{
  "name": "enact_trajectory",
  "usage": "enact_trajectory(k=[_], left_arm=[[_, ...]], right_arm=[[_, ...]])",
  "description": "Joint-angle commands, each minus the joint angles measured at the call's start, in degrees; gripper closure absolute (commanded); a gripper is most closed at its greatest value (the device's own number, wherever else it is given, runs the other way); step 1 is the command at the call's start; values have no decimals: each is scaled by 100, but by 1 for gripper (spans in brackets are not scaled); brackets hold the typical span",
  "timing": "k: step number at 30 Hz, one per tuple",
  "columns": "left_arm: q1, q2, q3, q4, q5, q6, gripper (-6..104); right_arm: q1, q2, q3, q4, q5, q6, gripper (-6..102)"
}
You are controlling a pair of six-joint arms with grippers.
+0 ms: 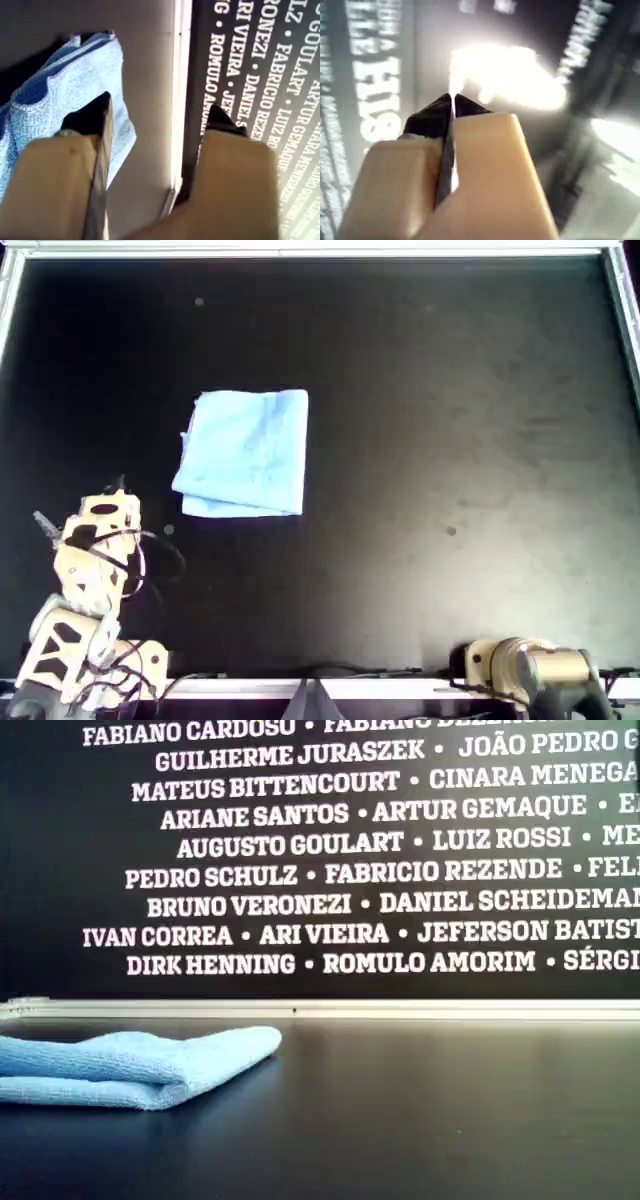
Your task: Fold a cloth
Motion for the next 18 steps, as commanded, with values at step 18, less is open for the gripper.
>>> enact_trajectory(k=[18], left_arm=[[62,123,-290,-62,-53,-35,30]], right_arm=[[-1107,3814,12973,-7014,44,-18,96]])
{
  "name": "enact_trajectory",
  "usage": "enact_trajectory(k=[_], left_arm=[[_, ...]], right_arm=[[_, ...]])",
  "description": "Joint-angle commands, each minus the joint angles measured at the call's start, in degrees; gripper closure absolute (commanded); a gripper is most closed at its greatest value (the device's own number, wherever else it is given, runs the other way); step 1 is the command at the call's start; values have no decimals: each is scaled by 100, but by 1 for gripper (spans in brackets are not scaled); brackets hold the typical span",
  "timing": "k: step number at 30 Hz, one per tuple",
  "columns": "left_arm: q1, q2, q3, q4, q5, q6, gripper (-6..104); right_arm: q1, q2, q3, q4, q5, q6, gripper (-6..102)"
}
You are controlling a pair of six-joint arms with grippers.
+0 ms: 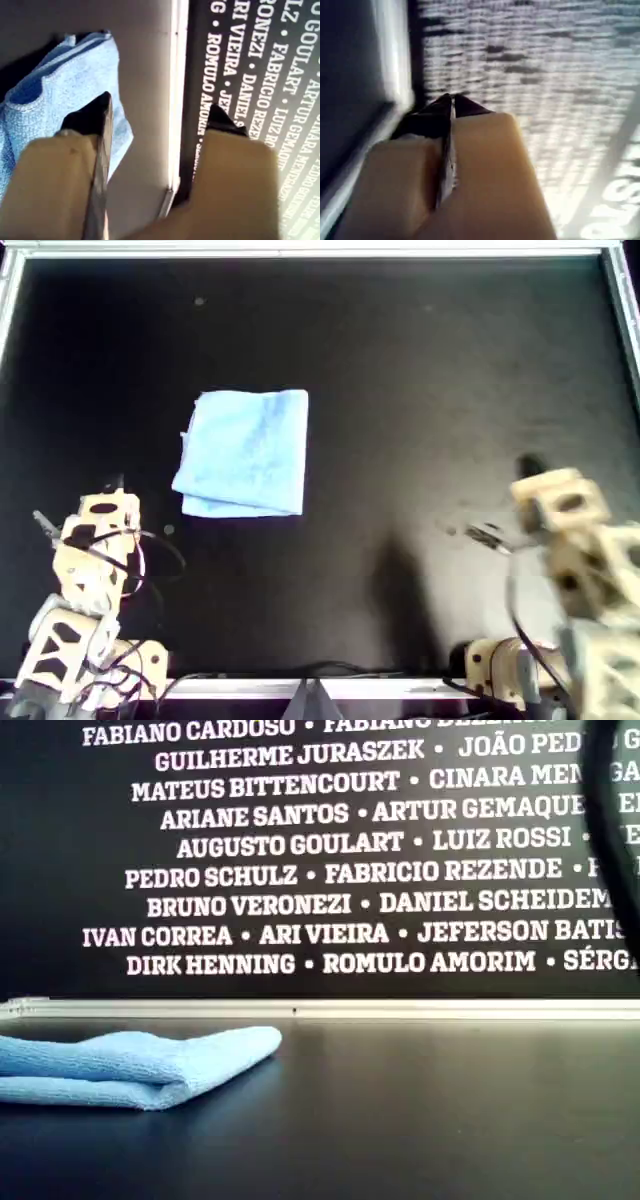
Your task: Fold a cloth
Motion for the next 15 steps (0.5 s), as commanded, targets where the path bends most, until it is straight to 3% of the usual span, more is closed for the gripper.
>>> enact_trajectory(k=[1,5,15], left_arm=[[70,114,-264,-62,-62,-35,30],[123,132,-255,-62,-62,-35,30],[149,158,202,114,-9,-35,31]], right_arm=[[-835,246,809,-1081,0,53,96],[-1600,246,1354,-1310,-97,62,96],[-1521,-9,1881,-1283,-123,114,96]])
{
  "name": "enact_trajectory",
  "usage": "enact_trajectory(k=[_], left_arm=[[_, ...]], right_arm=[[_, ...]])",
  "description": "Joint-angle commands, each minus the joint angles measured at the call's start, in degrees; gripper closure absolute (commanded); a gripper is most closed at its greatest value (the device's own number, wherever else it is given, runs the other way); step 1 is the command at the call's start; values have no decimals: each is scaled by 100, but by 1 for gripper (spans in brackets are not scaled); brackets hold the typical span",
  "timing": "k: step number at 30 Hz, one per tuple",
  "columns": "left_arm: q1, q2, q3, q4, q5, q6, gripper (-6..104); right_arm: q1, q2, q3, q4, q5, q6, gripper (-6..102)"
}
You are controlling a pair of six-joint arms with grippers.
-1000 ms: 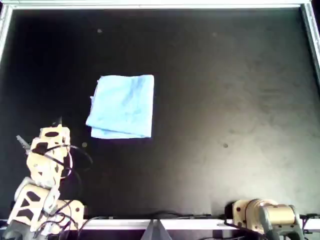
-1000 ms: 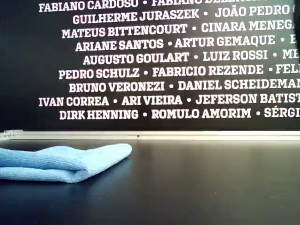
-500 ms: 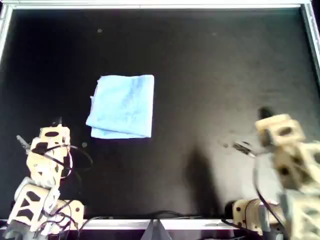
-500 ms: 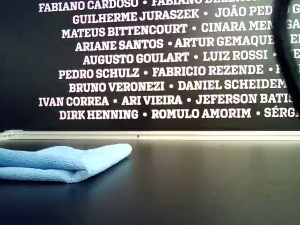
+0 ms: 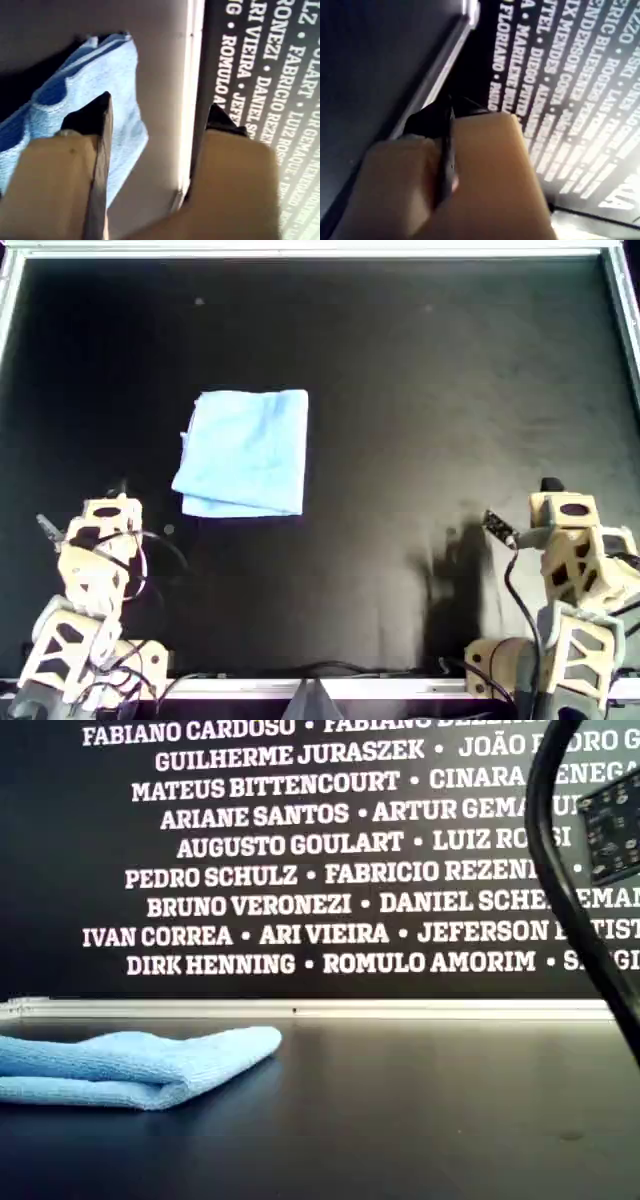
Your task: Fold a cloth
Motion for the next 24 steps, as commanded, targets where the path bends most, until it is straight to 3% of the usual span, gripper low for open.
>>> enact_trajectory(k=[1,4,6,8,14,18,22,23,24], left_arm=[[132,88,-62,123,9,-35,31],[185,88,-62,308,-9,-35,31],[387,97,-62,413,26,-35,31],[519,97,-62,475,35,-35,31],[642,97,-62,984,35,-44,31],[642,97,-62,1635,35,-44,31],[642,114,-62,2294,35,-88,31],[642,114,-62,2443,35,-158,31],[633,123,-62,2566,35,-290,31]], right_arm=[[0,62,79,-281,-44,149,96],[158,53,79,-176,-44,563,96],[431,149,79,35,-44,905,96],[563,211,79,193,-44,1020,96],[492,246,88,633,70,993,96],[563,264,88,1521,62,668,96],[475,272,88,2180,79,-70,95],[466,272,88,2320,79,-272,95],[457,272,88,2364,79,-352,95]])
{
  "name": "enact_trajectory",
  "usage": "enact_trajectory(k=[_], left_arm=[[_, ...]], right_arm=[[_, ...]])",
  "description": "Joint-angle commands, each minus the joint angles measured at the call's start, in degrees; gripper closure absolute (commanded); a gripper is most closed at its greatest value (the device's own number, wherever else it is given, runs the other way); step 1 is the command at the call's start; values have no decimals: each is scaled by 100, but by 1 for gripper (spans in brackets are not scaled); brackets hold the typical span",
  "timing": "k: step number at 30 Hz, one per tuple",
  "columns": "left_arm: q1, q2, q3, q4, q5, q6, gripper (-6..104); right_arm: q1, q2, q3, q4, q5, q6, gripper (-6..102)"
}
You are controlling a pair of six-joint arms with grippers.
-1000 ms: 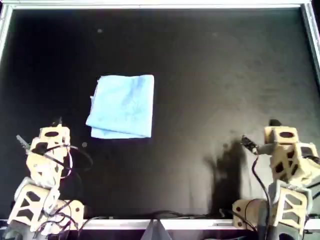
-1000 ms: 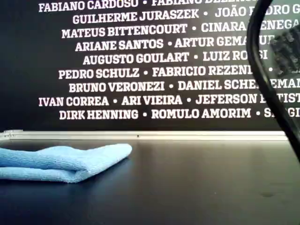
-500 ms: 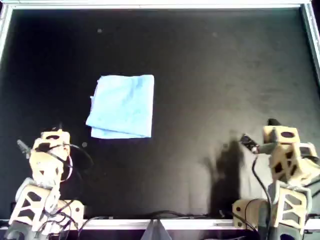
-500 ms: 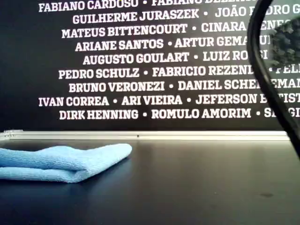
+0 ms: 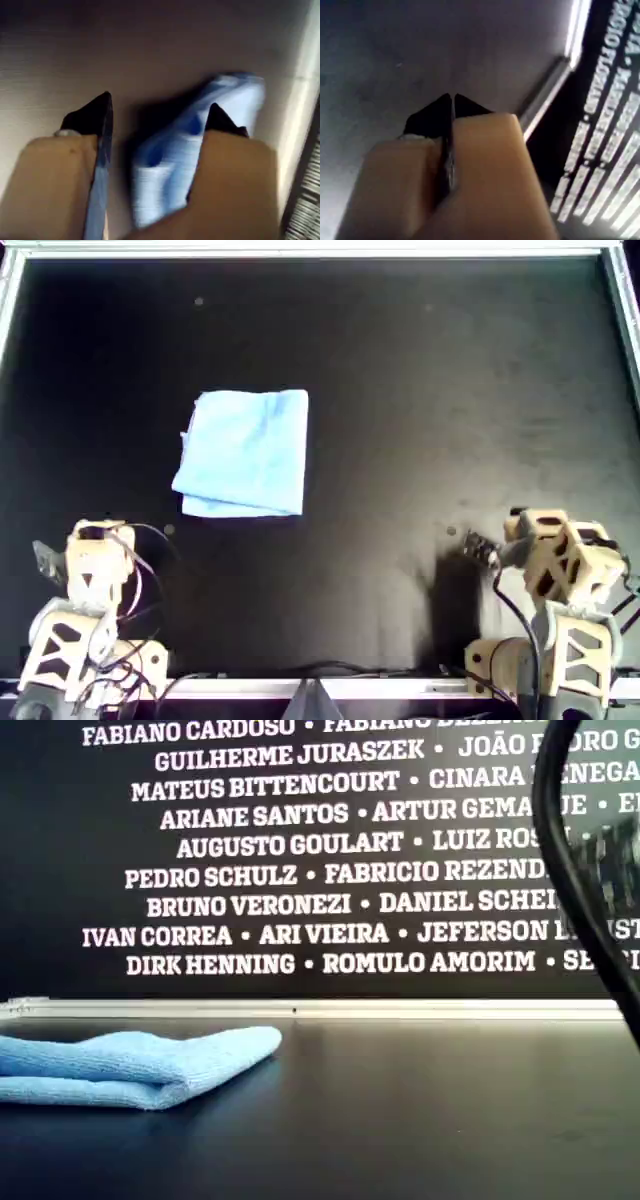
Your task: Fold a cloth
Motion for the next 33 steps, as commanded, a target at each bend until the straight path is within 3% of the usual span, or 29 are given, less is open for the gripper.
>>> enact_trajectory(k=[1,5,7,11,22,33], left_arm=[[132,123,-62,360,18,-378,31],[132,123,-62,466,26,-993,30],[141,123,-62,466,26,-1011,30],[141,105,-62,466,26,-1002,30],[53,44,-62,466,-70,-1002,30],[79,26,-62,466,9,-1011,31]], right_arm=[[-70,237,53,290,18,-396,95],[-62,237,53,325,9,-378,95],[-62,237,44,325,9,-229,95],[-62,229,44,325,26,308,95],[-53,114,62,325,9,325,95],[-53,88,62,325,9,334,95]])
